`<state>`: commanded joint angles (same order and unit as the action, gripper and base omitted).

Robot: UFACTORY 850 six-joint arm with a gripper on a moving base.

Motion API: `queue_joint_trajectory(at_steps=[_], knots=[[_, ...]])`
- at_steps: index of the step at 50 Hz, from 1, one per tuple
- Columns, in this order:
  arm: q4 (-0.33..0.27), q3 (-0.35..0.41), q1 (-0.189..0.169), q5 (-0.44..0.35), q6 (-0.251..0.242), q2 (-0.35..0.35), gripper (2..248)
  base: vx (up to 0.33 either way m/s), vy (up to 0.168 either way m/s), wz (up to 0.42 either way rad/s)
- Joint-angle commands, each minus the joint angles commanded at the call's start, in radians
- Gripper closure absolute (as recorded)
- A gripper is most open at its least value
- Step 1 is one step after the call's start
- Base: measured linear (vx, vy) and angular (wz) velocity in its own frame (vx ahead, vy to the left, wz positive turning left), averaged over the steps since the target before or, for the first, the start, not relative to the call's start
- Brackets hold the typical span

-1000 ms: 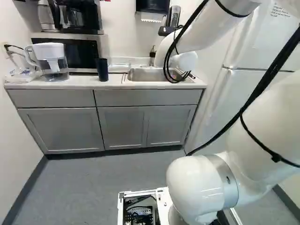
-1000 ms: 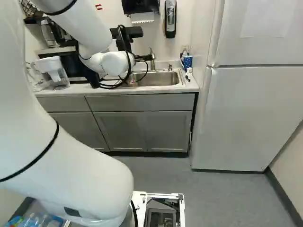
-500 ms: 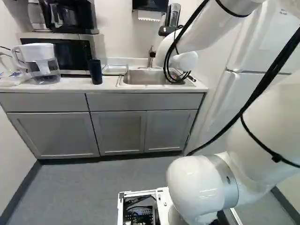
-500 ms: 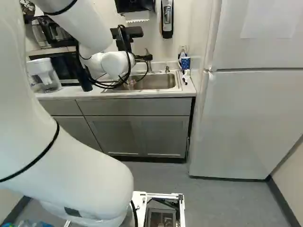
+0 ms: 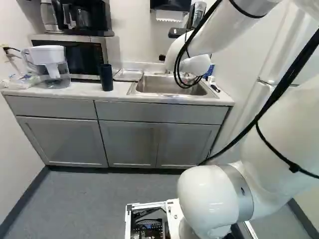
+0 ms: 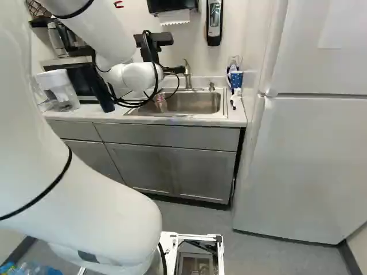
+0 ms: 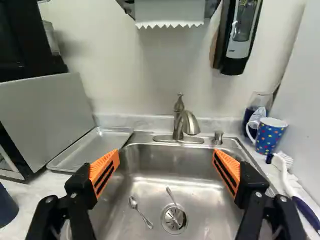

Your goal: Rinse the cup and place it in the tray

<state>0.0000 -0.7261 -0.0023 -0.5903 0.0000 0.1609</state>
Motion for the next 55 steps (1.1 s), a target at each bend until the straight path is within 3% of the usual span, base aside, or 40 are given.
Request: queue_joint_trajectory(at_steps=[43, 55], knots=[[0.0, 0.0, 0.0, 0.0, 0.0, 0.0, 3, 0.104, -0.066, 0.208], [0.0, 0.0, 0.0, 0.0, 0.0, 0.0, 3, 0.094, -0.08, 0.055]])
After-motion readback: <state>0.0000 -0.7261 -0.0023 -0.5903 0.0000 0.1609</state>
